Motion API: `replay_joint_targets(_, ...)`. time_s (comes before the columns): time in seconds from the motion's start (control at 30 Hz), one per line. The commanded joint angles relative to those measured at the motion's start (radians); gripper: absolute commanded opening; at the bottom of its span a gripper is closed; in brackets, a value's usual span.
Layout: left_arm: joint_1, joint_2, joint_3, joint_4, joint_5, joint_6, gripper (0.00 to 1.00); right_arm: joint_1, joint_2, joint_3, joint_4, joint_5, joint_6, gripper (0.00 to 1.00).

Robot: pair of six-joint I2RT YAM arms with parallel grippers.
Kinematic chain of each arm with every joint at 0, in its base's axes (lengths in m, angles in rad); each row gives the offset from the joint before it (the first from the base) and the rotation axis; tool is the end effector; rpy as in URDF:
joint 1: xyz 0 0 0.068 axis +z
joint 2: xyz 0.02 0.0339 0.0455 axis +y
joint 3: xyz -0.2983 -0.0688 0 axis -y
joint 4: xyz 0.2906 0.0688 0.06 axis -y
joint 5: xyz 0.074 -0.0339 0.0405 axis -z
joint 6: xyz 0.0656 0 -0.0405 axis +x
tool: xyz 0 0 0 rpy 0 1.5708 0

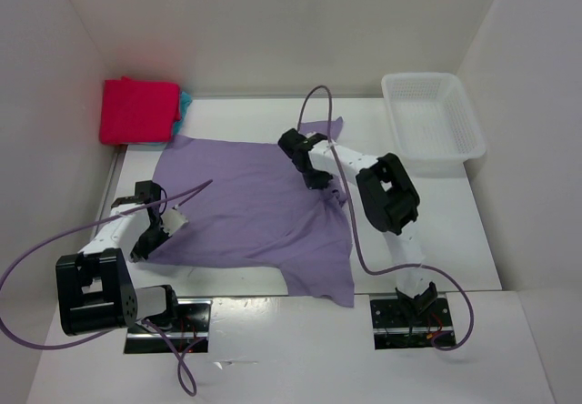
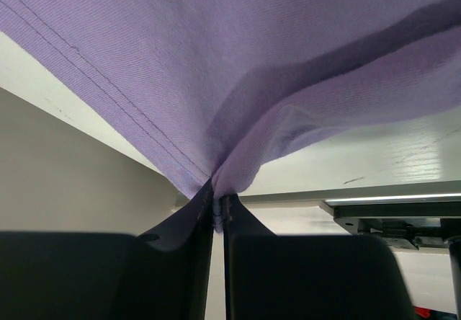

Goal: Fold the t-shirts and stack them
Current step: Flatten out the tshirt, then grap the side of the flattened tshirt closest away from the robot with both arms

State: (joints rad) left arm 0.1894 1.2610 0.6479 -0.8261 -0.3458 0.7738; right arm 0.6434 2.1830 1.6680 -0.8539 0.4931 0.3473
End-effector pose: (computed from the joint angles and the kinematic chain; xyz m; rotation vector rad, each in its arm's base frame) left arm 0.2110 0.0631 0.1449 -0.8437 -2.9263 -0.5643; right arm 0.4189 0.2753 0.1376 -0.3296 2.6756 -0.4670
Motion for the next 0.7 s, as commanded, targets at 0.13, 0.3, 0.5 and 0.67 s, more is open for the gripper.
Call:
replay_joint_targets(0.13, 0.007, 0.003, 0.018, -0.016, -0.007, -0.021, 0.13, -0.255, -0.14, 0.041, 0.065, 0.038, 0.025, 0.0)
replay_joint_targets(0.3, 0.007, 0.021, 0.027, -0.016, -0.007, -0.021, 0.13, -0.358, -0.063, 0.16, 0.052, 0.001, 0.025, 0.03)
replay_joint_targets(0.5, 0.007, 0.021, 0.027, -0.025, -0.007, -0.021, 0.13, -0.37, -0.041, 0.191, 0.05, -0.021, 0.025, 0.57)
replay_joint_targets(0.67, 0.007, 0.021, 0.027, -0.025, 0.002, -0.021, 0.13, -0.358, -0.215, 0.113, 0.088, -0.064, 0.025, 0.69)
